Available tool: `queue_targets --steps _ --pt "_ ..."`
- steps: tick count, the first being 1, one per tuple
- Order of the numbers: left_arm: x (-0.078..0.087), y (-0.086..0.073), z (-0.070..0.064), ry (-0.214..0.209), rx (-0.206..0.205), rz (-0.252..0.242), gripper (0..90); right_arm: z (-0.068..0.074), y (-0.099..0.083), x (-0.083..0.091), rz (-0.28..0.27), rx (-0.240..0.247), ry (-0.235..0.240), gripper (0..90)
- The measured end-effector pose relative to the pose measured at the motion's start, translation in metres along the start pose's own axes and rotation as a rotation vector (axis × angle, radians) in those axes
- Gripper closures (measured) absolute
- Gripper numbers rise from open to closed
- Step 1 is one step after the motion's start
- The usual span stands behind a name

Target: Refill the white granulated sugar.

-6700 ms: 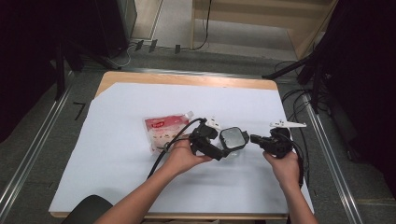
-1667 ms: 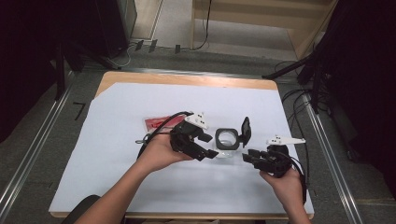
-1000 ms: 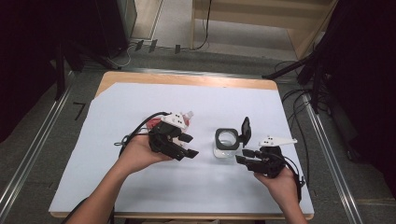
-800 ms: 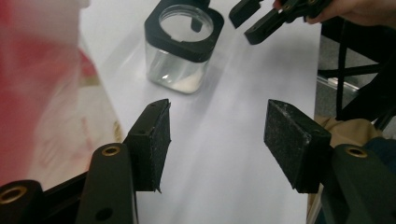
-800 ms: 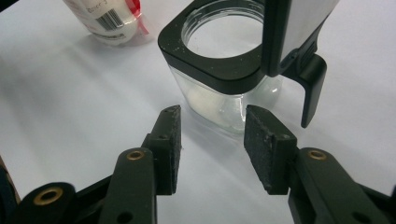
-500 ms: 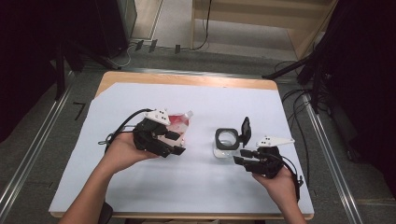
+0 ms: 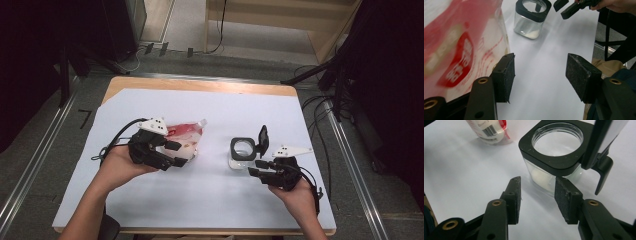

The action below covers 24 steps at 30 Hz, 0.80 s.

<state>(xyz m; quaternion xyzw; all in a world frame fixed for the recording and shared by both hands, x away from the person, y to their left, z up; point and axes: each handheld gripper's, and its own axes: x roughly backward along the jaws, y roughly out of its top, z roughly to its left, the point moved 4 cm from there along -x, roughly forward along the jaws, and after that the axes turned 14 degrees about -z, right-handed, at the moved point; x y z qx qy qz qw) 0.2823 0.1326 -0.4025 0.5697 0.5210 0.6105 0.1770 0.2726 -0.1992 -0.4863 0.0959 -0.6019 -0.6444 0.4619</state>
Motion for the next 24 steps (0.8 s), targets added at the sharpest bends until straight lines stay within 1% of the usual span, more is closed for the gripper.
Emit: queue_targets --steps 2,6,11,13,18,20,22,24 --pt "0.004 -0.003 0.001 0.016 0.006 -0.001 41.4 0.001 0.001 -0.001 0.0 0.006 0.005 57.5" --pt "0.014 -0.008 0.004 0.03 0.02 -0.009 41.4 0.003 0.002 -0.003 0.002 0.008 0.015 57.6" --pt "0.029 -0.012 0.011 0.073 0.04 -0.02 41.4 0.004 0.003 -0.005 0.002 0.011 0.024 57.7" --pt "0.035 -0.014 0.014 0.079 0.054 -0.037 41.6 0.005 0.003 -0.006 0.003 0.012 0.029 57.7" --pt "0.051 -0.018 0.02 0.109 0.064 -0.045 42.3 0.008 0.004 -0.008 0.002 0.029 0.041 57.7" --pt "0.058 -0.019 0.025 0.13 0.077 -0.058 42.7 0.009 0.004 -0.009 0.002 0.031 0.044 57.7" --pt "0.061 -0.021 0.03 0.15 0.081 -0.063 43.1 0.011 0.005 -0.009 0.0 0.033 0.048 57.7" --pt "0.06 -0.022 0.035 0.164 0.088 -0.063 43.7 0.011 0.005 -0.01 -0.003 0.04 0.05 57.7"
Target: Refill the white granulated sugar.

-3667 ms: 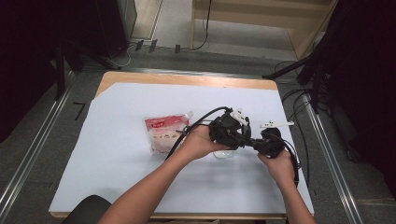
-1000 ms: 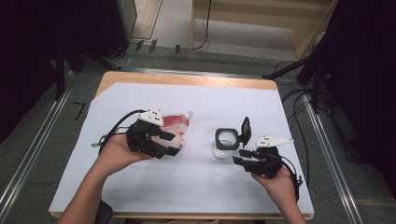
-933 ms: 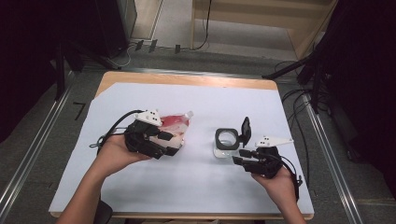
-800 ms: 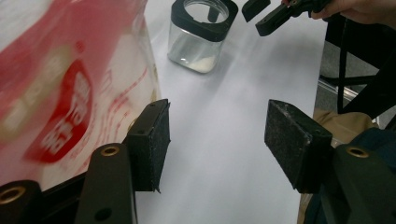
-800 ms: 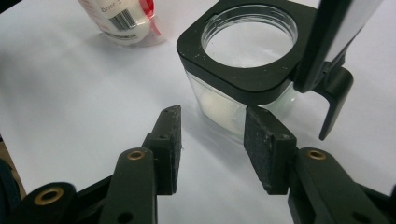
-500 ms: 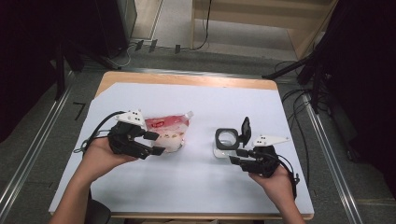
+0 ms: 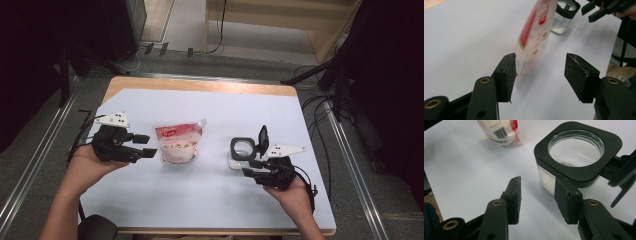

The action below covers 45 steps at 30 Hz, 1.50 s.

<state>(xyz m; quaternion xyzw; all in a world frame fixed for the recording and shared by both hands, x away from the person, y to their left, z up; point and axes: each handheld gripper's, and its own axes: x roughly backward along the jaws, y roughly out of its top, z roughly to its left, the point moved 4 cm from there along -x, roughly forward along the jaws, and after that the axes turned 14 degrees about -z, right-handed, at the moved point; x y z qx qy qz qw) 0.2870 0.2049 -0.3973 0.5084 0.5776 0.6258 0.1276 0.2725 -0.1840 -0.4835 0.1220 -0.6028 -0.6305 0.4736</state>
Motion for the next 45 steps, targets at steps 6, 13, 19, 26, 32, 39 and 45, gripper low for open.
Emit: queue_targets --steps 6,13,19,26,32,39,45 --pt "-0.017 0.001 0.005 -0.014 0.006 0.007 45.0 0.004 0.0 -0.003 0.006 0.004 0.007 57.7" --pt "-0.044 0.008 0.008 -0.021 -0.011 0.053 50.2 0.011 0.0 -0.009 0.011 0.015 0.026 57.6" --pt "-0.056 0.018 0.011 -0.048 -0.045 0.073 58.3 0.018 -0.002 -0.015 0.031 0.025 0.042 57.5" --pt "-0.067 0.021 0.013 -0.112 -0.075 0.086 70.0 0.025 -0.001 -0.025 0.035 0.038 0.061 56.5" --pt "-0.072 0.027 0.012 -0.074 -0.095 0.108 89.6 0.034 0.005 -0.037 0.025 0.047 0.074 54.6" --pt "-0.072 0.048 0.006 -0.045 -0.058 0.118 90.0 0.047 0.013 -0.052 0.032 0.077 0.097 53.6" --pt "-0.062 0.073 -0.006 -0.051 -0.073 0.082 90.0 0.054 0.018 -0.063 0.027 0.085 0.106 53.4"
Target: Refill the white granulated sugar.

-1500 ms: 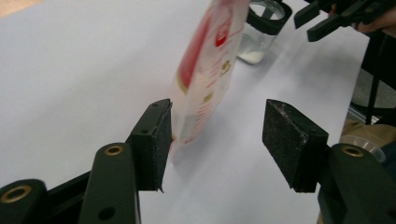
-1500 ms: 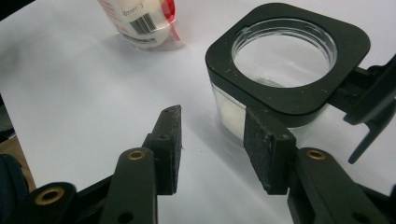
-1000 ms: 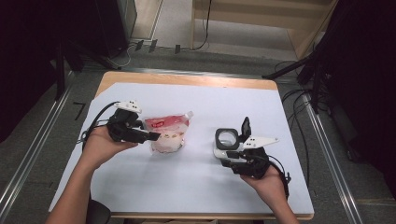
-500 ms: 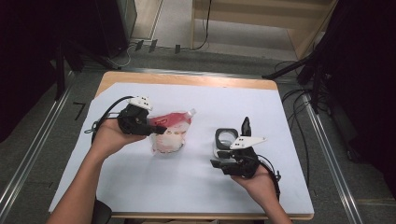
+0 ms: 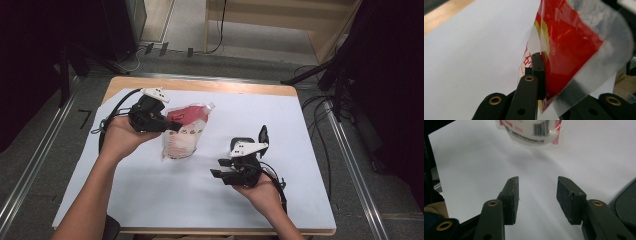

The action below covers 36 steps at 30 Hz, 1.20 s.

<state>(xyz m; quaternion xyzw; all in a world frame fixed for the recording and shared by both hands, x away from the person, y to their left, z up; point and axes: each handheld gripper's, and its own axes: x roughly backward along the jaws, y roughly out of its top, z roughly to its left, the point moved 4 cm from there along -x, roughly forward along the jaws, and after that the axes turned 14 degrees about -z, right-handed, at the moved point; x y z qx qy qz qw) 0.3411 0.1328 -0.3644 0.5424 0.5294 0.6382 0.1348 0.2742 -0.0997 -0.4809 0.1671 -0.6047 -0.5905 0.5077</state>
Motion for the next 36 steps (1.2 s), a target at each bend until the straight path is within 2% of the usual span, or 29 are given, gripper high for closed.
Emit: queue_targets --steps 4,8,14,20,23,26,31,33,35,36 --pt "0.005 0.011 -0.003 0.01 0.046 -0.019 90.0 0.004 0.005 -0.007 -0.009 -0.013 -0.003 53.9" --pt "0.009 0.017 -0.007 0.008 0.061 -0.027 90.0 0.007 0.011 -0.017 -0.03 -0.026 0.011 53.9" --pt "0.017 0.019 -0.02 0.0 0.042 -0.02 90.0 0.008 0.01 -0.036 -0.016 -0.035 0.022 54.2" --pt "0.018 0.018 -0.029 -0.029 0.042 -0.004 90.0 0.015 0.002 -0.056 -0.005 -0.02 0.027 56.7" --pt "0.016 0.018 -0.033 -0.032 0.048 -0.004 90.0 0.016 -0.004 -0.067 0.023 -0.026 0.026 57.9" --pt "0.014 0.017 -0.034 -0.043 0.077 0.0 90.0 0.015 -0.009 -0.073 0.026 -0.006 0.015 61.0" --pt "0.012 0.017 -0.035 -0.055 0.107 0.007 90.0 0.013 -0.016 -0.078 -0.038 0.024 -0.01 60.4" --pt "0.012 0.016 -0.036 -0.065 0.129 0.013 90.0 0.011 -0.016 -0.078 -0.072 0.016 -0.016 60.3" --pt "0.012 0.016 -0.036 -0.103 0.182 0.003 90.0 0.01 -0.017 -0.078 -0.083 0.005 -0.017 59.7" --pt "0.012 0.016 -0.035 -0.113 0.209 -0.008 90.0 0.009 -0.017 -0.078 -0.092 0.021 -0.018 58.4"
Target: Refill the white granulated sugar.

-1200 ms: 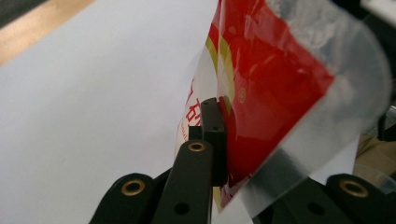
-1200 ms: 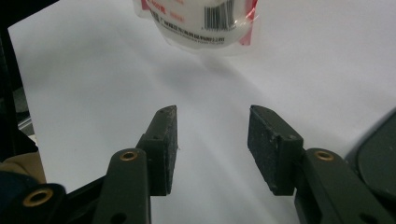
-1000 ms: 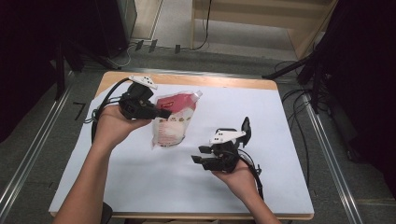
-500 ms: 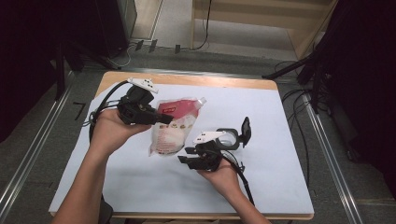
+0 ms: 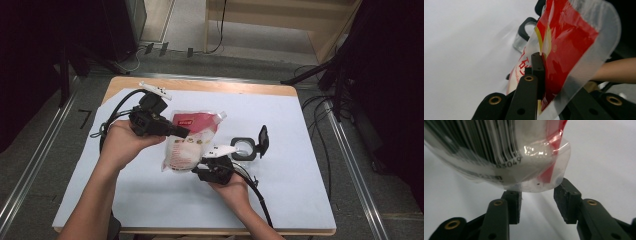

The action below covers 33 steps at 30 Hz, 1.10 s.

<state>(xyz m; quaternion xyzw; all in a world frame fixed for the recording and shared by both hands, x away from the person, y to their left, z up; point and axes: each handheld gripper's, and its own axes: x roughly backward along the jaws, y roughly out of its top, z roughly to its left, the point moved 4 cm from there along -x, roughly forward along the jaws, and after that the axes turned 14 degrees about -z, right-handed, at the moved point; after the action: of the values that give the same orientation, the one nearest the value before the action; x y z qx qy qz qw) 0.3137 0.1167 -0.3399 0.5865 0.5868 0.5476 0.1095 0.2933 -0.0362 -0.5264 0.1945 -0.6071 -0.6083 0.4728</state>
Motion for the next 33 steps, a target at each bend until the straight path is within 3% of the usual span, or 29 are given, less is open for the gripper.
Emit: queue_targets --steps 3,6,8,11,14,19,21,24,29,31,33 --pt "0.0 -0.001 0.003 -0.038 0.062 -0.004 90.0 0.001 -0.002 -0.001 -0.021 0.055 -0.018 57.0" --pt "-0.001 -0.001 0.004 -0.056 0.09 -0.01 90.0 0.002 -0.003 -0.001 -0.042 0.063 -0.01 57.9" --pt "-0.003 -0.002 0.005 -0.016 0.056 -0.009 90.0 0.004 -0.002 0.0 -0.054 0.081 0.002 60.1" --pt "-0.008 -0.001 0.004 -0.04 0.034 -0.035 89.7 0.013 0.001 0.003 -0.053 0.144 -0.01 60.4" --pt "-0.01 0.001 0.001 -0.013 -0.008 -0.062 89.1 0.019 0.002 0.007 -0.054 0.132 0.01 59.7" --pt "-0.014 0.004 -0.005 0.007 -0.063 -0.106 87.4 0.024 0.007 0.015 -0.054 0.171 0.034 58.5" --pt "-0.017 0.004 -0.006 0.02 -0.086 -0.131 85.3 0.027 0.008 0.016 -0.057 0.158 0.047 58.4" --pt "-0.023 0.003 -0.005 0.007 -0.101 -0.169 83.8 0.03 0.011 0.017 -0.057 0.123 0.079 58.1" --pt "-0.041 -0.004 -0.005 -0.026 -0.125 -0.212 80.4 0.04 0.018 0.018 -0.045 0.143 0.123 56.8" --pt "-0.046 -0.005 -0.004 -0.047 -0.103 -0.219 79.6 0.043 0.02 0.018 -0.05 0.112 0.135 56.7" --pt "-0.049 -0.006 -0.004 -0.038 -0.093 -0.225 79.4 0.042 0.021 0.018 -0.052 0.081 0.142 56.8"
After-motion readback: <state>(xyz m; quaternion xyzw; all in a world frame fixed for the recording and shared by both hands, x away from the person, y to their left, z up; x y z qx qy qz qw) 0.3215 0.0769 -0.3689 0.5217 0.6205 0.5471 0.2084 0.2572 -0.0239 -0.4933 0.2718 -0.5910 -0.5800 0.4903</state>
